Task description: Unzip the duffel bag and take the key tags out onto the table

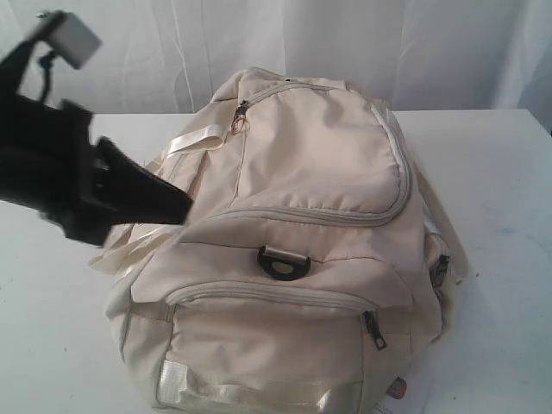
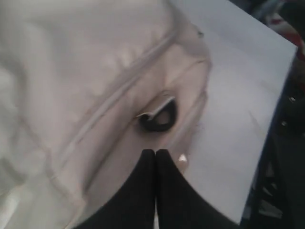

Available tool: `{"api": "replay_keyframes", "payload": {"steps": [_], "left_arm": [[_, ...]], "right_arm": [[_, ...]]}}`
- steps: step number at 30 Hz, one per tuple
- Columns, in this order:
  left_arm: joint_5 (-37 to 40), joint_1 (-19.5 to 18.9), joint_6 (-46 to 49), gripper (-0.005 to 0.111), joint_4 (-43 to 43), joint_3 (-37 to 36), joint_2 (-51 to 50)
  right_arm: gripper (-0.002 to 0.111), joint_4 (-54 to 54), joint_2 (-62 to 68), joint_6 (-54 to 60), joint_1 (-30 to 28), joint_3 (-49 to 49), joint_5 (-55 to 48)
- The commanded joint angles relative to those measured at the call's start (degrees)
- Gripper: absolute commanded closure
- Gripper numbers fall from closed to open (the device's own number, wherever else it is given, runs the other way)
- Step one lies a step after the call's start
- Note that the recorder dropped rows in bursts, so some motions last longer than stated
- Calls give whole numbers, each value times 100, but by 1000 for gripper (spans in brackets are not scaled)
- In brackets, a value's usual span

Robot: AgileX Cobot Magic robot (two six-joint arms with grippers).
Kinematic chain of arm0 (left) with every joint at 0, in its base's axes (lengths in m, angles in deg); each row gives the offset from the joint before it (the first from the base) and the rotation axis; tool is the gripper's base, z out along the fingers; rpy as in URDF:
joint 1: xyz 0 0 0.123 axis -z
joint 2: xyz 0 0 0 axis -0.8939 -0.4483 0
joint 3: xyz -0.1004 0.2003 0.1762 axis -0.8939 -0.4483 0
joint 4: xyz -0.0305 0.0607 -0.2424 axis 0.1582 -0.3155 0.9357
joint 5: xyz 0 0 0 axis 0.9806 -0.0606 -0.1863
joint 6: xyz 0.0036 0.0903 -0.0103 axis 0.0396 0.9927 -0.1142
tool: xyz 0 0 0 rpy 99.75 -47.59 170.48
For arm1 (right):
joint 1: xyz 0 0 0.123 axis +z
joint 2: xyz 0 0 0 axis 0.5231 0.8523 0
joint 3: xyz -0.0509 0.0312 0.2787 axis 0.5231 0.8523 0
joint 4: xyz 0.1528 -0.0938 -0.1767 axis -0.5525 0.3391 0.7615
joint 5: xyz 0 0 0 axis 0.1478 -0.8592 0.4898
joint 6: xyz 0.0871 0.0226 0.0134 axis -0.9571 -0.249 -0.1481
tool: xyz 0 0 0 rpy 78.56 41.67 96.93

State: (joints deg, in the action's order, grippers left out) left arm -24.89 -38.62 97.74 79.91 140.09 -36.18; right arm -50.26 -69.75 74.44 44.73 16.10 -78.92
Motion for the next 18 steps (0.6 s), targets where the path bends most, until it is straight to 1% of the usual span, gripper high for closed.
{"api": "replay_keyframes", "payload": {"steps": [1,3,5,7,9,10,11,12,13,18], "left_arm": [[-160,1327,270,107,-375,394,-464],[-358,1752,244,104,-969,535,-613],[-498,2029,91,93,-1487,646,-713],[-523,2207,35,74,-1893,702,-826],[-513,2297,35,48,-2267,705,-930],[-513,2335,35,37,-2464,693,-1004],[-487,2335,23,32,-2612,693,-1091],[-461,2335,-14,30,-2775,693,-1178],[-463,2335,-25,31,-2857,693,-1273],[-709,2335,-64,39,-3382,693,-1718]], "right_arm": [[108,14,-38,-16,16,-56,694],[108,14,-38,-16,16,-56,918],[108,14,-38,-29,16,-56,1136],[108,14,-38,-29,16,-56,1371],[108,14,-38,-29,16,-56,1531],[108,14,-38,-29,16,-56,1559],[108,14,-38,-29,16,-56,1571],[108,14,-38,-29,16,-56,1571],[108,14,-38,-29,16,-56,1571],[108,14,-38,-29,16,-56,1725]]}}
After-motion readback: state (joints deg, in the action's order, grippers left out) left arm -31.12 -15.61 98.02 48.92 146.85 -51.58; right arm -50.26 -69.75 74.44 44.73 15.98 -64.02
